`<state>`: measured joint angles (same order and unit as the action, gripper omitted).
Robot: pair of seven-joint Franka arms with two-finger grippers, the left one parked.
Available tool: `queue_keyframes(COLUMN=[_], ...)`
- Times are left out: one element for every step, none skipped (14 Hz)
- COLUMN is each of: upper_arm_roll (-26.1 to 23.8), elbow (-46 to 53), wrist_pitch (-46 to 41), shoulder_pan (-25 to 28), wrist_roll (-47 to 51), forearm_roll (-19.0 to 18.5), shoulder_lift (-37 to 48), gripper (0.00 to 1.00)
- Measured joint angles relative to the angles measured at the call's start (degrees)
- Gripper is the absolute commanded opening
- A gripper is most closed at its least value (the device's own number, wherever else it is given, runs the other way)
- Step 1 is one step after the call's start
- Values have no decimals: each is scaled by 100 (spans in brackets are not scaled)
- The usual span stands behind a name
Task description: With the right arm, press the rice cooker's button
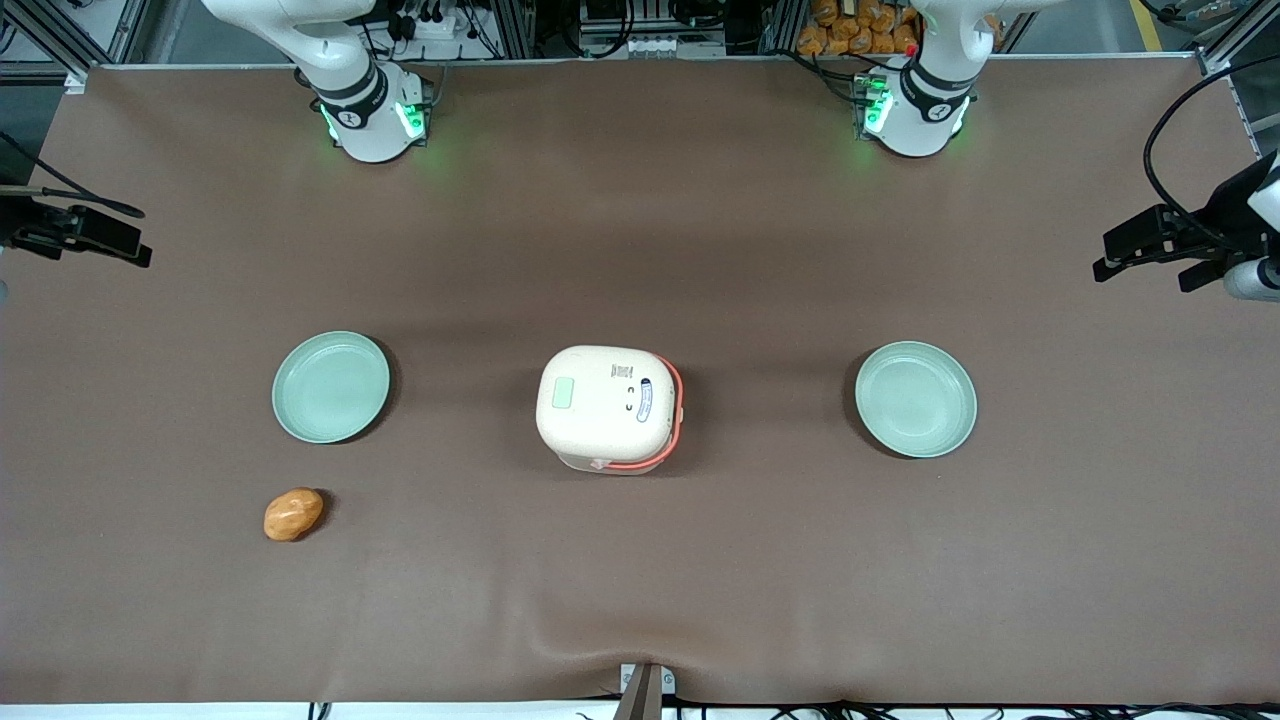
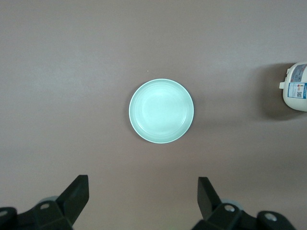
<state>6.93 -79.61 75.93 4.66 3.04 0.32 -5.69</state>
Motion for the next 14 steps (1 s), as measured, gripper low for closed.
queue_keyframes(upper_arm_roll=[-5, -7, -8, -9, -9, -9, -9, -9, -9, -9, -8, -8, -9, -10], elbow=[0, 0, 0, 0, 0, 0, 0, 0, 0, 0, 0, 0, 0, 0], wrist_pitch=[-13, -24, -28, -29, -30, -30, -30, -30, -31, -32, -32, -29, -25, -23], shoulder_pan=[21, 36, 42, 45, 48, 48, 48, 48, 48, 48, 48, 48, 48, 53], wrist_roll=[0, 0, 0, -1, -1, -2, -5, -7, -7, -7, -10, -11, -13, -14], forearm_roll=[0, 1, 1, 10, 33, 61, 75, 79, 81, 81, 76, 76, 76, 81], shoulder_lift=[0, 0, 0, 0, 0, 0, 0, 0, 0, 0, 0, 0, 0, 0], gripper=[100, 100, 100, 100, 100, 100, 100, 100, 100, 100, 100, 100, 100, 100])
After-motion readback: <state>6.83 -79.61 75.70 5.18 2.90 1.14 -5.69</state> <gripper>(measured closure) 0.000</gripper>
